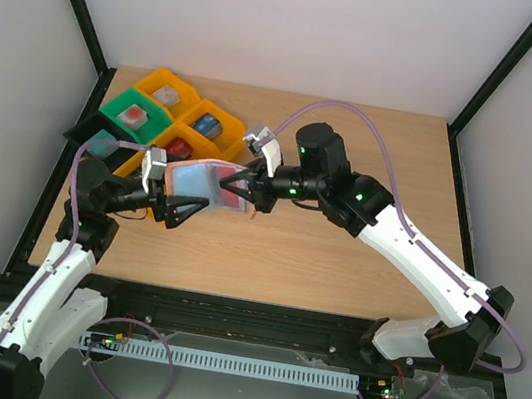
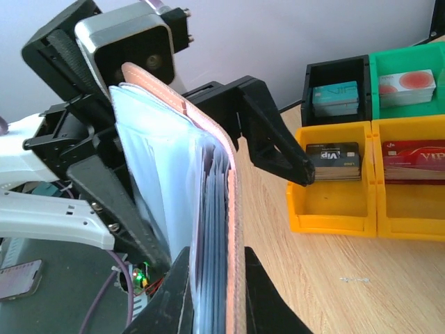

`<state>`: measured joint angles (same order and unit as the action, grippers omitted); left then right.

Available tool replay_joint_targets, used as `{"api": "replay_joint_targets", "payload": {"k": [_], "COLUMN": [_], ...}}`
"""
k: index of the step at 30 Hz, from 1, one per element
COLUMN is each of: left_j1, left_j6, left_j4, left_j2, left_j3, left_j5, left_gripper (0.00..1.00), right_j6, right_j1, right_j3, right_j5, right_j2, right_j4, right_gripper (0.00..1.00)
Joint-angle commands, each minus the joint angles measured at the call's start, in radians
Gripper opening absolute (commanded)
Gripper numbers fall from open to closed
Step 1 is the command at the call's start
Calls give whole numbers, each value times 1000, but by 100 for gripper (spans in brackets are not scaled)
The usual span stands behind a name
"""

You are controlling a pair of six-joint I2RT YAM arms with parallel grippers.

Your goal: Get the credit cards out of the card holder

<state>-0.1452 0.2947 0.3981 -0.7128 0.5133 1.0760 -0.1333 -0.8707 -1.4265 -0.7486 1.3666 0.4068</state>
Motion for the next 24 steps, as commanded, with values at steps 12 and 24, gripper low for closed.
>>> {"api": "replay_joint_targets", "payload": {"k": [12,24], "left_j1": [-11,5], "left_j6": [113,169], "left_j4": [40,72], "left_j2": [5,21], "left_j3": [8,-6], "left_j5": [-115,-110], "left_gripper": [84,2], "right_j6": [-103,-14], "right_j1": [-1,15], "right_j3": [-17,21], "right_j5": [55,19], "right_j2": [70,-7], "right_j4": [-87,-71], "right_gripper": [2,30]}}
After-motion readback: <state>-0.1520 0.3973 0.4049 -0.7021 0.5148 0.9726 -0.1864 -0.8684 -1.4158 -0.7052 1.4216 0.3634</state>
